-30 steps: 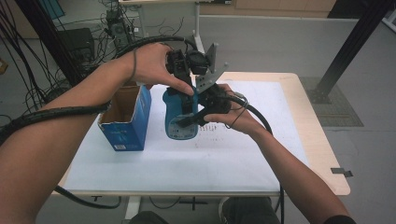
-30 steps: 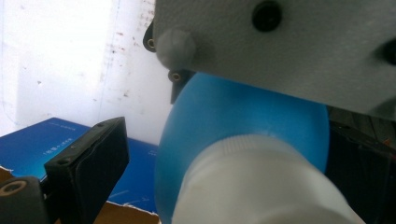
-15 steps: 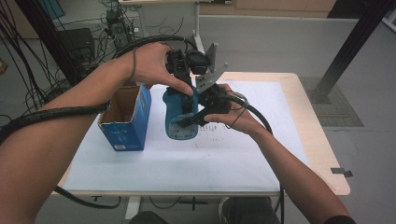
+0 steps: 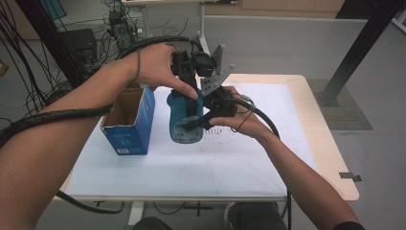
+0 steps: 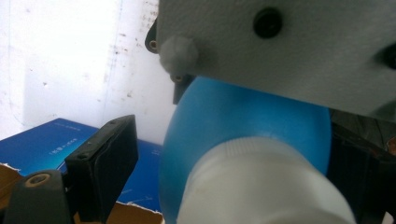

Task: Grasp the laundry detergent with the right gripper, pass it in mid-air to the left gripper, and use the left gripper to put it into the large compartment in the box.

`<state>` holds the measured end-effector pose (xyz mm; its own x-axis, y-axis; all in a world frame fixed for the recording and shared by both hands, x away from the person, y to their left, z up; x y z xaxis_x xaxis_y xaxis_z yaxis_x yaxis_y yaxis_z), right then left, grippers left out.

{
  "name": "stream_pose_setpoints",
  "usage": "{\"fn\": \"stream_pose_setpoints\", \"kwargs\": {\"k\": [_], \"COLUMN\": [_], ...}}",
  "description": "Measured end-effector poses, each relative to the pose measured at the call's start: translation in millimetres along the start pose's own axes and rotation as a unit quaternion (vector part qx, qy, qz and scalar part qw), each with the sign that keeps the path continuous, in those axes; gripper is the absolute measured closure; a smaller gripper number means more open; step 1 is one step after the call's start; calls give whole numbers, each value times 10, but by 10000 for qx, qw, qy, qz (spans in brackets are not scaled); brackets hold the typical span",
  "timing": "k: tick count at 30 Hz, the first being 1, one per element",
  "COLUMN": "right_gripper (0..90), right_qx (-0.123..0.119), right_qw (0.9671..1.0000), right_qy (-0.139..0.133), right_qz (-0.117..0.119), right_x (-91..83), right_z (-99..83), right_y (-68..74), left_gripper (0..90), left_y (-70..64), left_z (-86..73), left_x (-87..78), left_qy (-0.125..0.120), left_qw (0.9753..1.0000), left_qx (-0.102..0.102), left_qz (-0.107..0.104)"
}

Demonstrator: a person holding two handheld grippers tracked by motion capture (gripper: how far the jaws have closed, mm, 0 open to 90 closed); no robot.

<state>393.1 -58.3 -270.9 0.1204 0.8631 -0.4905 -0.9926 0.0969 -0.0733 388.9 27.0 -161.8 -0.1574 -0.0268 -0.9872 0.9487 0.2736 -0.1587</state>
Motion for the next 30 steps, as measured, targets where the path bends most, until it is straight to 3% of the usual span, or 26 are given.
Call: {"fn": "stream_pose_setpoints", "kwargs": {"k": [10, 19, 30], "right_gripper": [441, 441, 440], "right_qx": [-39, -35, -53], "right_qw": [10000, 10000, 10000], "right_qy": [-9, 4, 30], "right_qz": [-45, -74, -69], "right_x": [-20, -35, -36], "right_z": [-1, -7, -26], "right_y": [-3, -8, 9], "left_gripper": [199, 342, 349], "left_y": [0, -28, -36], "left_z": [23, 38, 56], "left_x": [-3, -17, 6], "left_qy": [11, -32, 60], "left_qw": [10000, 9999, 9998], "left_qx": [5, 113, 122], "left_qz": [-4, -102, -135]}}
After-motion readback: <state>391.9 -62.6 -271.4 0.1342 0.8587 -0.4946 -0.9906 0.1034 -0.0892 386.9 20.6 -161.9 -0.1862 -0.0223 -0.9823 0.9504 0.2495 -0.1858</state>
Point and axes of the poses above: each handheld gripper's, and its own axes: x roughly forward along the jaws, z roughly out of its top, y roughly to its left, the point moved 2 cm from there along x, roughly forward along the jaws, and after that the axes turned 11 degrees about -z, right-handed, at the moved point
